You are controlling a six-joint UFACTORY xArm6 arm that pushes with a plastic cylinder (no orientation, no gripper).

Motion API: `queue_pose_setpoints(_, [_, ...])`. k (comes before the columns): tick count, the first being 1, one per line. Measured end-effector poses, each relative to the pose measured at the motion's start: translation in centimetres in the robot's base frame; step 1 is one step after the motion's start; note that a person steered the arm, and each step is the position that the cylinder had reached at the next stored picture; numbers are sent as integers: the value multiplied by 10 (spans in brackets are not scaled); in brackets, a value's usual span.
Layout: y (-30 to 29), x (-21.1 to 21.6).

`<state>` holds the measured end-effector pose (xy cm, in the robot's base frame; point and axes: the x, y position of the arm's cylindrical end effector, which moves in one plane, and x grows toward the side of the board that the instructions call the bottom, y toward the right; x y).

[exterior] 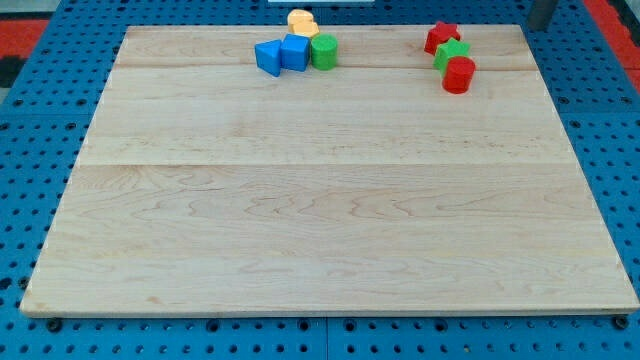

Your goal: Point your arm at the top right side of red star

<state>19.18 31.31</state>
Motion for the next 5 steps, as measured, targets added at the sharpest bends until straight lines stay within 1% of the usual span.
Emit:
queue_pose_setpoints(2, [-73,-1])
queue_pose_setpoints(4, [-108,0])
queue_pose_setpoints(5, [-115,-1])
